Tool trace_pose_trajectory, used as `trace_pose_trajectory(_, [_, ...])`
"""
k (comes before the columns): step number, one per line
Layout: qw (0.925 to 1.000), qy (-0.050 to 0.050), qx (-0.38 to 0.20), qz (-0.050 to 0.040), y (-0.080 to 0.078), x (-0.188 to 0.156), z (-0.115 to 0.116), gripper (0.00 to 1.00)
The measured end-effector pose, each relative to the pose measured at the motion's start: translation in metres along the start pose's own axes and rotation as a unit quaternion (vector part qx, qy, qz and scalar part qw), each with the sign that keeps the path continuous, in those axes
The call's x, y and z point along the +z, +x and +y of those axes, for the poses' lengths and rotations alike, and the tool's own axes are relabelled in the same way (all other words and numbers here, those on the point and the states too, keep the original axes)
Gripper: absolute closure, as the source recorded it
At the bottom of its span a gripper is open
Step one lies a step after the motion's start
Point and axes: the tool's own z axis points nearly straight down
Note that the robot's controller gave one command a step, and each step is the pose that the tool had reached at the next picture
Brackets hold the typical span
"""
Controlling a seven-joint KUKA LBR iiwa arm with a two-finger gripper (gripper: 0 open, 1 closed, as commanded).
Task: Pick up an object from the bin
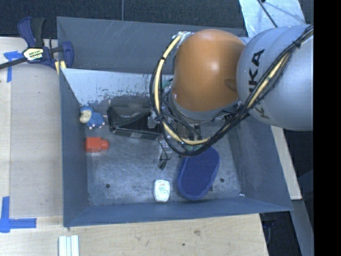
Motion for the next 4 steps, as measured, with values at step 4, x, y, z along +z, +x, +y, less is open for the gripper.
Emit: trace_pose_trajectory(4, [0.9995,0.0,-0.03,-0.0101,-0.074,0.162,0.113,0.0])
